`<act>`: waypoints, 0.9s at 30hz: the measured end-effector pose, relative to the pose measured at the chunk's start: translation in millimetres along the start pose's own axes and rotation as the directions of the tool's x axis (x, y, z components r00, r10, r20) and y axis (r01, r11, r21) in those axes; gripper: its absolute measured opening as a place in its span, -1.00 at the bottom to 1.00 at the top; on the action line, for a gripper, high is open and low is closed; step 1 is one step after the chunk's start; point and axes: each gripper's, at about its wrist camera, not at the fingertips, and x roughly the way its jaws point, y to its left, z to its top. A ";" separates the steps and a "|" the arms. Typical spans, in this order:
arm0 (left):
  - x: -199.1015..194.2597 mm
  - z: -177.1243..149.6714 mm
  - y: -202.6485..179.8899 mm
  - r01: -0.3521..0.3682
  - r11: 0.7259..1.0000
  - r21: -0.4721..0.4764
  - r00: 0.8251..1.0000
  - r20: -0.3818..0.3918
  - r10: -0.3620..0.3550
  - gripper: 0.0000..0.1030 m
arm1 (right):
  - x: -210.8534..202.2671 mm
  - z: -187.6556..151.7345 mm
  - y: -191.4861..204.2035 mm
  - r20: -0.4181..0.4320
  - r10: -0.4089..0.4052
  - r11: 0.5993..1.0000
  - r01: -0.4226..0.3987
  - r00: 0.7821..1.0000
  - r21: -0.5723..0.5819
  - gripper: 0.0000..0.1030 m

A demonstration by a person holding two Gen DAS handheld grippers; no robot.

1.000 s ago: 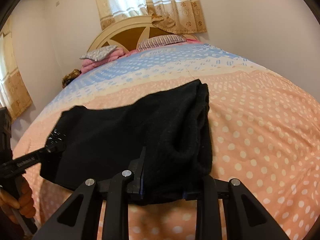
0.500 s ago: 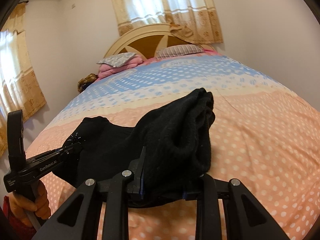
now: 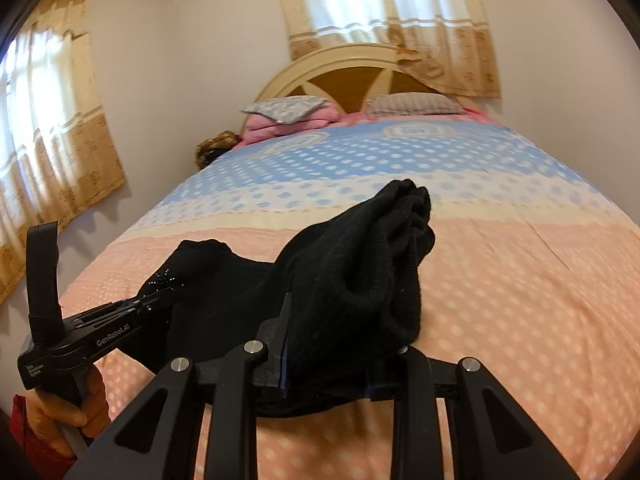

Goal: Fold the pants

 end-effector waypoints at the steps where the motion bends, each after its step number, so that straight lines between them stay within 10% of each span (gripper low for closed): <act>1: -0.4 4.2 6.3 -0.017 1.000 0.000 1.000 0.011 0.017 -0.72 | 5.0 4.1 6.2 0.002 0.009 1.000 -0.009 1.000 -0.012 -0.48; 18: 31.6 59.8 108.6 -0.283 0.959 0.000 0.953 0.111 0.281 -0.72 | 123.4 69.0 122.6 0.042 0.105 0.987 -0.099 0.994 -0.129 -0.48; 27: 94.7 42.6 135.7 -0.365 0.930 0.051 0.931 0.002 0.365 -0.73 | 217.1 48.0 133.2 -0.090 0.055 0.995 -0.062 0.994 -0.075 -0.48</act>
